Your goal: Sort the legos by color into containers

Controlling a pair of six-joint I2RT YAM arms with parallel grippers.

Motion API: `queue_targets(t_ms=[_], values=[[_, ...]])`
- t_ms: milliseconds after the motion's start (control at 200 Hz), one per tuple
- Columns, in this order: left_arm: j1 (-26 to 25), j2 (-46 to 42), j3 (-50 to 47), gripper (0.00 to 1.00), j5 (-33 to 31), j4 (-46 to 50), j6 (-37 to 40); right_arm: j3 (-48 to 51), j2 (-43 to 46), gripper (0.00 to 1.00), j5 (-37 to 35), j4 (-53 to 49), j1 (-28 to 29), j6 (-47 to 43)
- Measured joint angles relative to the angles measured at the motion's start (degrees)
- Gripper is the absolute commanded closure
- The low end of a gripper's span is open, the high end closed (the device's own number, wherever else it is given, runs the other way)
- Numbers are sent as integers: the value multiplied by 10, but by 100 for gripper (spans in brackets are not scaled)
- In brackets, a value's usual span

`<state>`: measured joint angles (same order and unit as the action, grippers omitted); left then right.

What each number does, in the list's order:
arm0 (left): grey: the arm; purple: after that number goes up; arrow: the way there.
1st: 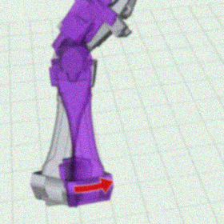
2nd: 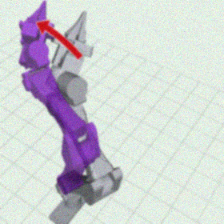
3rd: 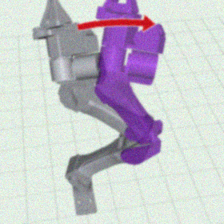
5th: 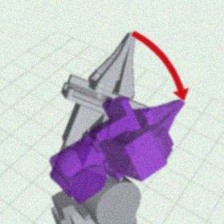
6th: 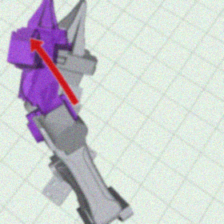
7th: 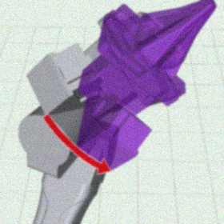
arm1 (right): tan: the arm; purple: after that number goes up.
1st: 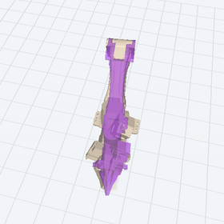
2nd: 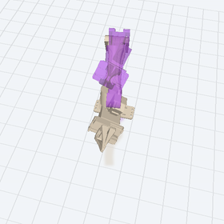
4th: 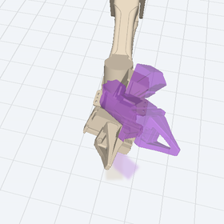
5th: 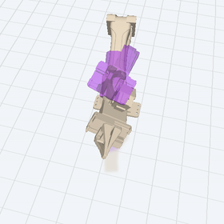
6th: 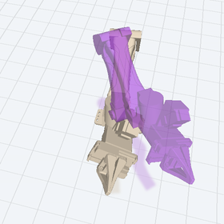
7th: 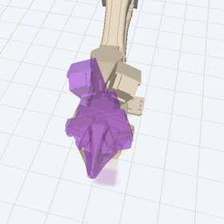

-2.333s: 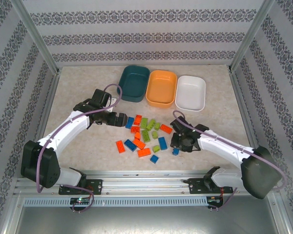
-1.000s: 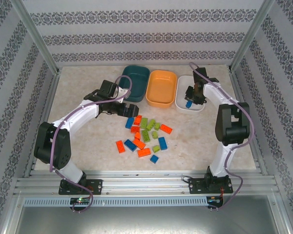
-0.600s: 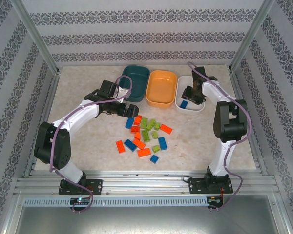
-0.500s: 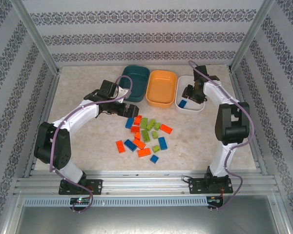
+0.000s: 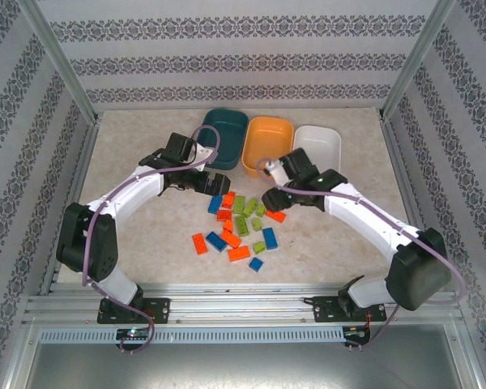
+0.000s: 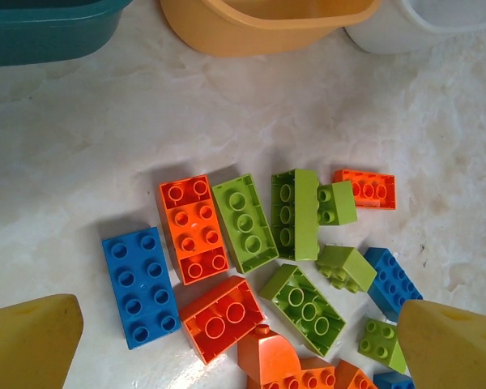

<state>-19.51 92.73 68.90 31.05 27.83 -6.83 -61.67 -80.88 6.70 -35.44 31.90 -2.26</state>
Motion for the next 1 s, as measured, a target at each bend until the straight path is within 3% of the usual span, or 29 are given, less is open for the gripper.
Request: queue_targets(t_ms=[310, 605, 1004], values=[[0, -2, 0, 0, -10, 2, 4, -10, -123, 42, -54, -26, 43, -112], [1, -2, 1, 0, -13, 2, 4, -37, -188, 43, -102, -38, 38, -114], [1, -2, 1, 0, -13, 2, 4, -54, -227, 42, -92, -38, 5, -109]])
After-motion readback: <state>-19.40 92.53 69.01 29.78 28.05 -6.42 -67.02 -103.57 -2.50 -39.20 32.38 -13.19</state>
